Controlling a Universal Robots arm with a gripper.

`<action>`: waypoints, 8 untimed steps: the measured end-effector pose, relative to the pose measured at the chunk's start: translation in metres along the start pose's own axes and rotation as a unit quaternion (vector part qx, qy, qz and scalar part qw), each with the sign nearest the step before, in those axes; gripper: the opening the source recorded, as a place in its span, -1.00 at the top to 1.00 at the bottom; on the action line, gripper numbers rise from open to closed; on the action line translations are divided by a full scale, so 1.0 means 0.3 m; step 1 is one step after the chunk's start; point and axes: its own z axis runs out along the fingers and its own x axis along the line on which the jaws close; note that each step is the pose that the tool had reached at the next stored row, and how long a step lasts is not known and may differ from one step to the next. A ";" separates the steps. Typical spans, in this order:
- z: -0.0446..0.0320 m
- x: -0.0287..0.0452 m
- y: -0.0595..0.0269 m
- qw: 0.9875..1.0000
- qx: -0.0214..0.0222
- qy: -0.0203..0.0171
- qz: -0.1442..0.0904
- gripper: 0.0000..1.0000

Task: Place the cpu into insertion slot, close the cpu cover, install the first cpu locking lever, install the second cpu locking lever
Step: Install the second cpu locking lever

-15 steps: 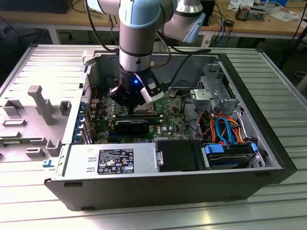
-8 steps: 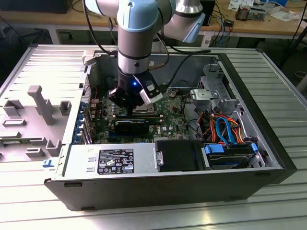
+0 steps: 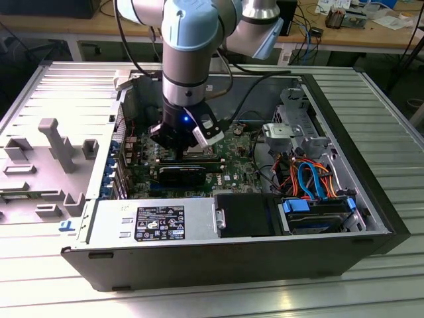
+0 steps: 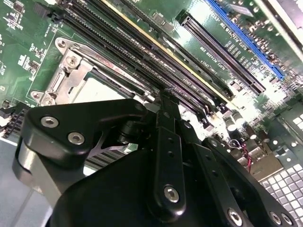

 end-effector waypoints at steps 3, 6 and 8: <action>0.017 0.004 0.000 1.000 -0.012 -0.002 -0.001 0.79; 0.024 0.003 0.000 1.000 -0.005 -0.001 -0.001 0.79; 0.022 0.003 0.001 1.000 0.005 0.001 0.000 0.79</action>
